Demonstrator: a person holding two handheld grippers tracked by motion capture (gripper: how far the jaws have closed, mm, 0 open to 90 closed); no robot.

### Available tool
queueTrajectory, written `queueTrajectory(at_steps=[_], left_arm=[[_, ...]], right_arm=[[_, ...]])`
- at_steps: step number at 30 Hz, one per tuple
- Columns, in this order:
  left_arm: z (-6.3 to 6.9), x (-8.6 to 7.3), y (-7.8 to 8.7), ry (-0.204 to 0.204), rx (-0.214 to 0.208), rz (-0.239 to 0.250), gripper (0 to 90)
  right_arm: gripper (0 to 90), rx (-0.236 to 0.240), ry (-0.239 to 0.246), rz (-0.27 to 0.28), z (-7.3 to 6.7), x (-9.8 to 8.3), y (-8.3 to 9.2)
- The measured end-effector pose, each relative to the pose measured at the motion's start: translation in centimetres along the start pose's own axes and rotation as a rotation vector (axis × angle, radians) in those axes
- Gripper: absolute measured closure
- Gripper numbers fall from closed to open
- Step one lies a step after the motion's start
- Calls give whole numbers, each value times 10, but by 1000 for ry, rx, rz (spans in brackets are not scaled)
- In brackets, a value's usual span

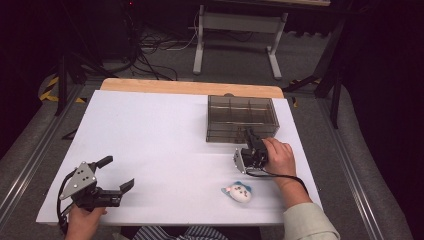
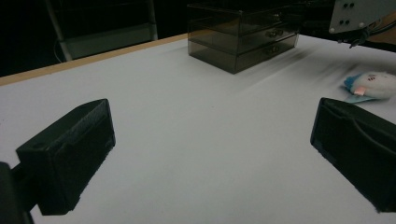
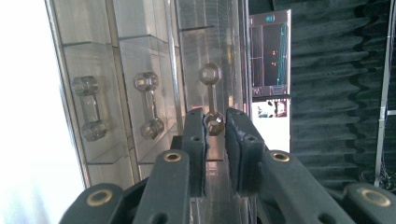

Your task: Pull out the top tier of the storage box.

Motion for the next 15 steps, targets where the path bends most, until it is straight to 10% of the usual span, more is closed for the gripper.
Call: queueTrajectory(at_steps=[15], left_arm=[[1, 0, 0, 3, 0, 2, 8]], right_arm=[[805, 5, -45, -14, 1, 3, 5]])
Point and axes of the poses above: each handheld gripper's, and its own axes: y roughly backward along the jaws, x roughly out of its top, z roughly to its right, the point moved 1 cm from there along -y, roughly forward along the jaws, and after that the axes turned 10 degrees about x, right-handed, at the moved point
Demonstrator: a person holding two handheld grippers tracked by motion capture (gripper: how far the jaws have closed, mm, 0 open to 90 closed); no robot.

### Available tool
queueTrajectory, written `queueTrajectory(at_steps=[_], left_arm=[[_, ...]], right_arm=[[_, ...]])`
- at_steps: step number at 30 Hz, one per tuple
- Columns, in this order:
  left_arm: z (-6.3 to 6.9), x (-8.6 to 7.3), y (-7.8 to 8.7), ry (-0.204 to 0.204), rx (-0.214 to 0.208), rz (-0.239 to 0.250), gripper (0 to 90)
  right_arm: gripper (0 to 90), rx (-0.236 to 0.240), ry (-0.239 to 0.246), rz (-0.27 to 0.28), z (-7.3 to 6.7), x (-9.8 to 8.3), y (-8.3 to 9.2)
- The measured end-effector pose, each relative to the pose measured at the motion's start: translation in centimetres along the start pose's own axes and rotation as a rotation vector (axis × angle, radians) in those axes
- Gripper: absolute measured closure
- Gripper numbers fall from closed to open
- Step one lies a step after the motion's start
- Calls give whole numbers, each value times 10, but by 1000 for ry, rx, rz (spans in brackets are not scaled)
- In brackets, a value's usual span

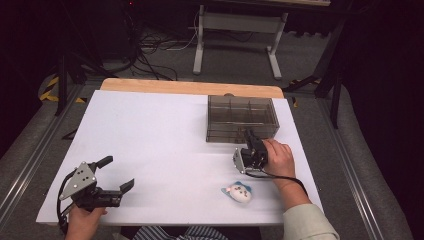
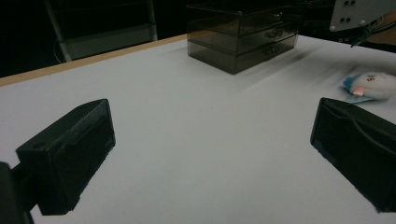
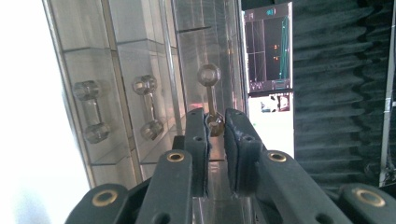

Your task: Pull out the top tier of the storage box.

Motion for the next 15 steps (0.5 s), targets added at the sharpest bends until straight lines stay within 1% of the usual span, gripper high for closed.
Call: queueTrajectory(at_steps=[1, 2, 5, 6, 7, 8, 9, 11, 12, 14, 15], left_arm=[[0, 0, 0, -1, -1, -2, 8], [1, 0, 0, -2, -1, -2, 8], [0, 0, 0, -1, 0, 1, 8], [0, 0, 0, -4, 2, -1, 8], [0, 0, 0, -4, 2, 1, 8], [0, 0, 0, 0, 2, 1, 8], [0, 0, 0, 0, 1, 2, 8], [1, 0, 0, 4, 1, -1, 8], [1, 0, 0, 2, 1, 1, 8], [1, 0, 0, 3, 2, -2, 8], [1, 0, 0, 4, 1, 0, 8]], right_arm=[[806, -6, -8, 5, -1, 0, 1], [805, 1, -5, 6, -1, 0, 3], [805, 2, -5, 9, -2, 0, 7], [805, 5, -14, 16, -2, -1, 11], [805, -4, -19, 17, -2, 0, 12], [805, 4, -17, 20, -3, -1, 14], [805, -3, -24, 20, -3, 0, 16], [805, 5, -14, 23, -3, -1, 18], [805, 5, -22, 27, -4, -1, 19], [804, 7, -19, 29, -5, -1, 22], [804, 8, -25, 29, -5, -1, 23]])
Point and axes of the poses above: each handheld gripper's, and its own axes: y roughly backward along the jaws, x roughly out of its top, z roughly to its right, the point moved 1 cm from there along -y, roughly forward along the jaws, and after that the axes turned 10 degrees about x, right-handed, at the moved point
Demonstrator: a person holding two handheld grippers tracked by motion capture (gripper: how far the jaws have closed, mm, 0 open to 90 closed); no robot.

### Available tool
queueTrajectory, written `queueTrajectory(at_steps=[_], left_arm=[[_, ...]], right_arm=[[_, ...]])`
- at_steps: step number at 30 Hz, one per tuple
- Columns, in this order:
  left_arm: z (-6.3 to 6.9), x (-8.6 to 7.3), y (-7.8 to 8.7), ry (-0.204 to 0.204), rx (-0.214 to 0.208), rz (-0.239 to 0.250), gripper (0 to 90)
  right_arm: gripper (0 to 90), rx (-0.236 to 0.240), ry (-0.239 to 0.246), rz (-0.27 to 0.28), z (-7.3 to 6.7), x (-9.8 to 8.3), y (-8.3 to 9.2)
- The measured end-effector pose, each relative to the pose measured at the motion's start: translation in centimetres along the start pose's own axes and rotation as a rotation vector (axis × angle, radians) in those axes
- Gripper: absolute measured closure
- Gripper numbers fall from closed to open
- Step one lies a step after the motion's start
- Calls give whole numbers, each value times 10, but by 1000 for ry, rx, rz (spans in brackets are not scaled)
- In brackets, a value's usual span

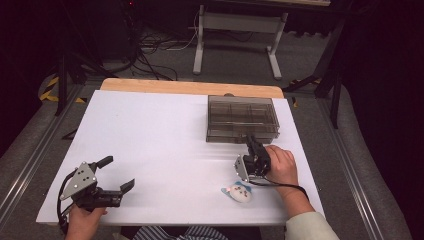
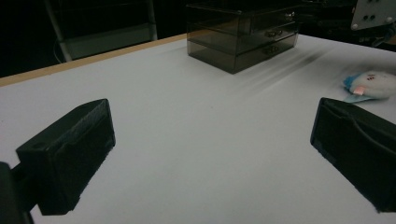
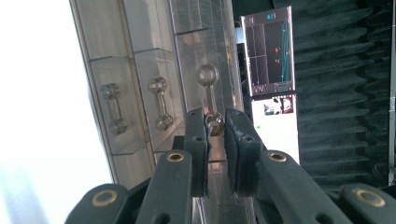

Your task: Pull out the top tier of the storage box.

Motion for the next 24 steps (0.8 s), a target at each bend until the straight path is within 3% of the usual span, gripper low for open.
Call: queueTrajectory(at_steps=[6, 8, 12, 24], left_arm=[[0, 0, 0, -6, 1, -1, 8], [0, 0, 0, -6, 2, -1, 8], [-1, 0, 0, -4, 1, 1, 8], [0, 0, 0, 0, 1, -1, 8]], right_arm=[[798, 3, -18, 17, -1, -1, 5], [788, 31, -21, 19, -2, -1, 6], [655, 45, -47, 41, 1, -1, 9], [497, 47, -102, 100, 7, -3, 18]])
Point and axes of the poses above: each handheld gripper's, and its own axes: y roughly backward along the jaws, x roughly out of its top, z roughly to its right, the point moved 1 cm from there along -y, roughly forward along the jaws, and after that the axes turned 10 degrees about x, right-handed, at the moved point
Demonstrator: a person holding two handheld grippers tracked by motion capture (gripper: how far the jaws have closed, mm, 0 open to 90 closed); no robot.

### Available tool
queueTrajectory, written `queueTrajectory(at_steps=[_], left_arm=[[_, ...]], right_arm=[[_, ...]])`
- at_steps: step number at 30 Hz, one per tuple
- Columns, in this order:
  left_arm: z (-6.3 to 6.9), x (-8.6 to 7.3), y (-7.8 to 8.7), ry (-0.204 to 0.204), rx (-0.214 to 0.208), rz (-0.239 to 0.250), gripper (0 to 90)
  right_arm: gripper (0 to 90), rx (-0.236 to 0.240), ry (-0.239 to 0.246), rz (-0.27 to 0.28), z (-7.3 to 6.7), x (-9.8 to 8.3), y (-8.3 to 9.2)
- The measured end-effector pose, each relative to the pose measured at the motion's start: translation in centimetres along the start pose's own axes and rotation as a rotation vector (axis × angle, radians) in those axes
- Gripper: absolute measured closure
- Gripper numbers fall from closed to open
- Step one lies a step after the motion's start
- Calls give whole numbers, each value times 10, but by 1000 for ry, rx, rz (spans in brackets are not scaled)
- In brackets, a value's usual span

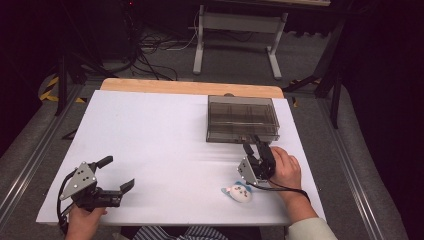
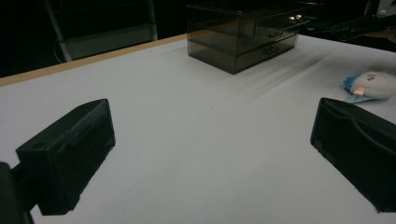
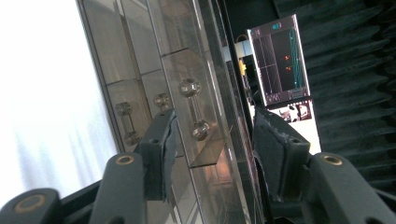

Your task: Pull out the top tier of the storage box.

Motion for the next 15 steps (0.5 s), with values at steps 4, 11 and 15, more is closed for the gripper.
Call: queueTrajectory(at_steps=[4, 11, 15], left_arm=[[0, 0, 0, -1, -1, -1, 8], [0, 0, 0, -1, 0, 0, 8], [0, 0, 0, 1, -1, 2, 8]], right_arm=[[458, 7, -19, 20, 2, 0, 3], [399, 46, -75, 59, 7, -1, 7], [359, 91, -136, 100, 8, -2, 11]])
Point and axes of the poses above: each handheld gripper's, and its own axes: y roughly backward along the jaws, x roughly out of its top, z roughly to its right, the point moved 1 cm from there along -y, roughly forward along the jaws, and after that the axes turned 10 degrees about x, right-handed, at the moved point
